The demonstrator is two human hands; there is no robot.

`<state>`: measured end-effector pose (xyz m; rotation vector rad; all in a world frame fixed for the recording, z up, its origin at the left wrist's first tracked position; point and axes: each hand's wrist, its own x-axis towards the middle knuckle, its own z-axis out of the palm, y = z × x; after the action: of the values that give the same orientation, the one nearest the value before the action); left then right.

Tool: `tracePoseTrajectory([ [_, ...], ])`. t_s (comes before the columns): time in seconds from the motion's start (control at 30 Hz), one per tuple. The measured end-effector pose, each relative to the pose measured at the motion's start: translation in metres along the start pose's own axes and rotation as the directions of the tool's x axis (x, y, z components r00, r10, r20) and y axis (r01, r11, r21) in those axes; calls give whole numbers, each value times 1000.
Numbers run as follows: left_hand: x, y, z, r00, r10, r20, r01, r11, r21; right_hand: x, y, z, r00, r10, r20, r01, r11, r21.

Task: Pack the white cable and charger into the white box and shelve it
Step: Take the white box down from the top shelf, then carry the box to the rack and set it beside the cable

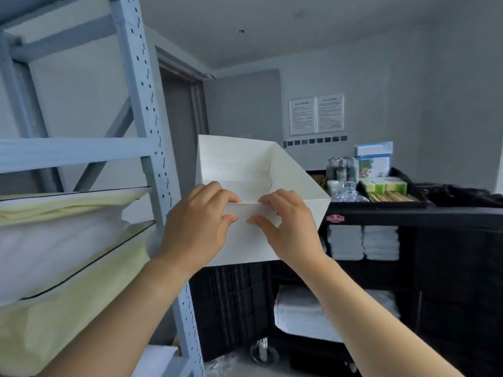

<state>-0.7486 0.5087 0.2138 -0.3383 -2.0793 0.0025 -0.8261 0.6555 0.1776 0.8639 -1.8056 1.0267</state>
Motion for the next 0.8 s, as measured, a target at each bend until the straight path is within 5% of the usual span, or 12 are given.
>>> tracePoseTrajectory([
  [0.37,5,179,55,981,189,-34,-186,891,-414,-99,33,-198,985,146,-90,-170,903,-394],
  [0.63,-13,367,50,955,275,-109,-267,642,-719,-197,2,-395,935,242,-258,-353,607,-712],
  [0.8,-35,480,20,944,311,-113,-254,464,-848,-253,-42,-510,920,348,-181,-344,492,-799],
])
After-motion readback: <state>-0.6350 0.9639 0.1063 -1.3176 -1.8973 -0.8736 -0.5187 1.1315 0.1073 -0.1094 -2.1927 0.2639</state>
